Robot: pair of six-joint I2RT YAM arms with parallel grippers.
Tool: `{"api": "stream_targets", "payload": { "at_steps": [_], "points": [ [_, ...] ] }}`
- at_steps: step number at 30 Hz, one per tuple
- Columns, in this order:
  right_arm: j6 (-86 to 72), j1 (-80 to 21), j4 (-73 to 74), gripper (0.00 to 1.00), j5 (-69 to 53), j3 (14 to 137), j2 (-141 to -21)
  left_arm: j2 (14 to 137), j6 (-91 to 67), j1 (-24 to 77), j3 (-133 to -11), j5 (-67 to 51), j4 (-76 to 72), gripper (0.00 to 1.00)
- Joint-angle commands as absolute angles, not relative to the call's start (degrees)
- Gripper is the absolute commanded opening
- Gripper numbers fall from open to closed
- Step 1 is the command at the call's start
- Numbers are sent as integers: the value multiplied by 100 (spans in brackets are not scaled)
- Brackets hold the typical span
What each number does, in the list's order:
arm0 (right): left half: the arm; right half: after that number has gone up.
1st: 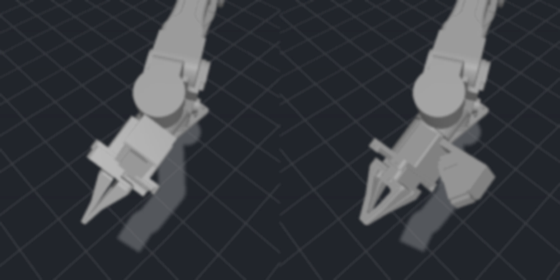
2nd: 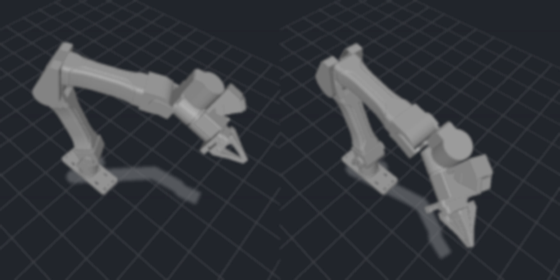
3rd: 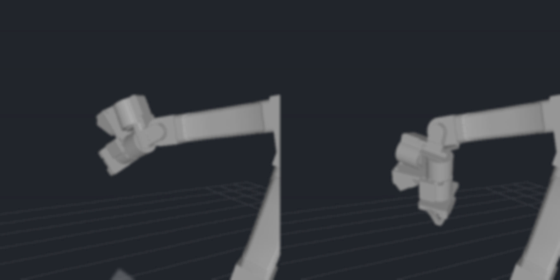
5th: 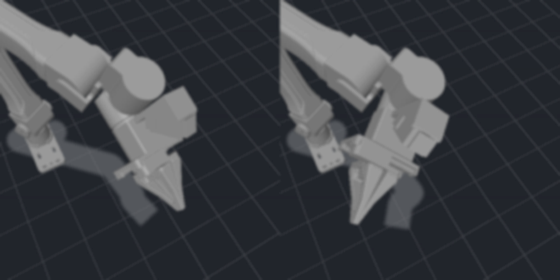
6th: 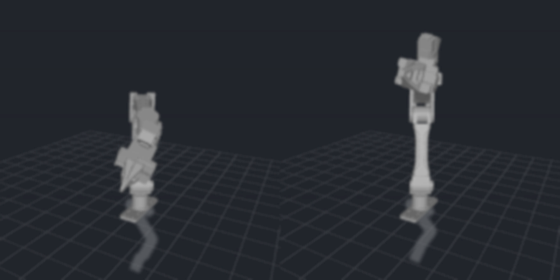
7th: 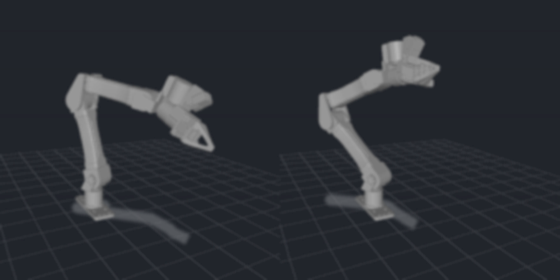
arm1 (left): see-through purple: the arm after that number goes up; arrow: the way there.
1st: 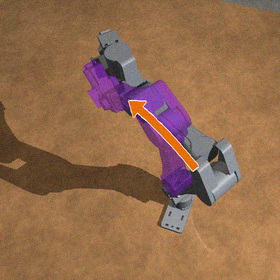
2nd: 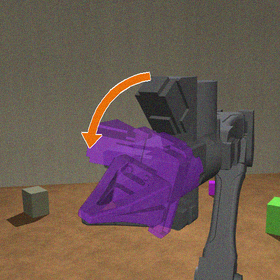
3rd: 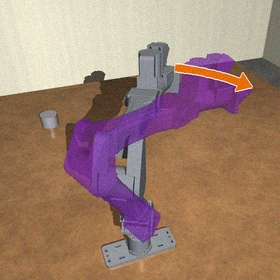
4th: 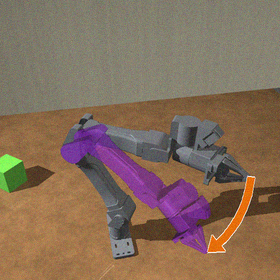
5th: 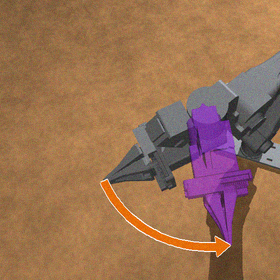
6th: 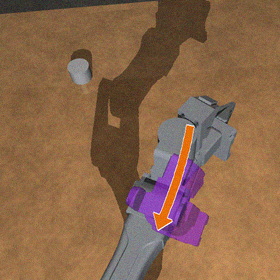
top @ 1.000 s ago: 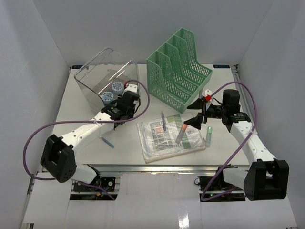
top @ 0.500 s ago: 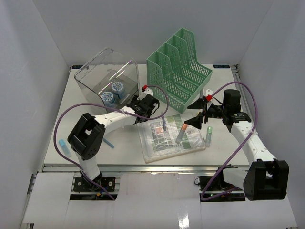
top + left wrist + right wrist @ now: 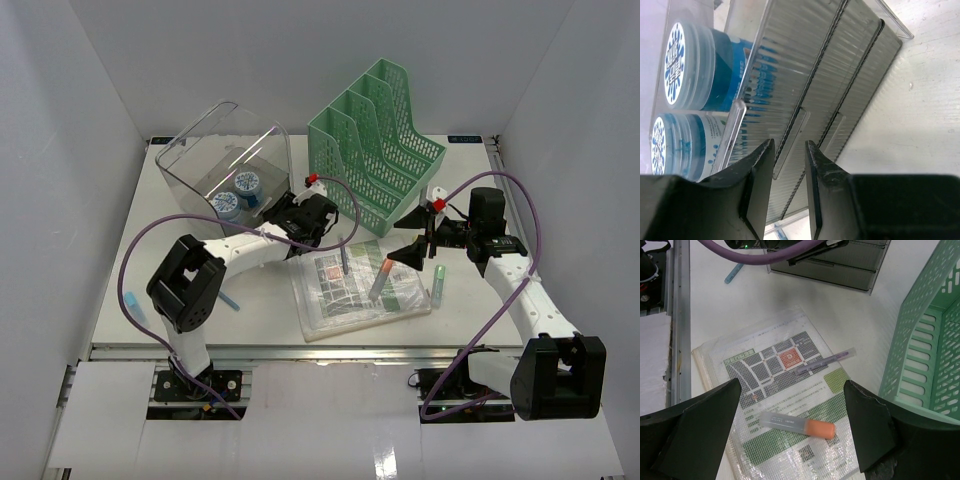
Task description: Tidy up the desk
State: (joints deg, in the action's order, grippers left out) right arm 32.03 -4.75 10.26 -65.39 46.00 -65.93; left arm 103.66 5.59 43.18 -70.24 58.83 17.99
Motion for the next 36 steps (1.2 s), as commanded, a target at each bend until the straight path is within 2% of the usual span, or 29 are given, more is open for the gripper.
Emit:
{"api": "stream_targets", "payload": {
  "at_steps": [1,16,19,23,29,36],
  "points": [
    [3193,-404,896,90,-6721,4576,-6557,10436,870,4286,-7113,6117,1535,41],
    [3163,-297,896,90,-6815,4579,-6502,10829,927,4051,-6994,6038,1494,34],
    [3155,-281,895,90,-6848,4579,-6486,10833,886,4043,-6975,6038,1496,29],
    [3155,-273,896,90,-6868,4579,-6486,10785,861,4043,-6943,6038,1499,15],
    [3146,-264,888,90,-6891,4579,-6469,10615,828,4050,-6873,5969,1514,0],
    [3146,-255,888,90,-6897,4579,-6484,10345,733,4398,-6832,5891,1581,0]
  ]
}}
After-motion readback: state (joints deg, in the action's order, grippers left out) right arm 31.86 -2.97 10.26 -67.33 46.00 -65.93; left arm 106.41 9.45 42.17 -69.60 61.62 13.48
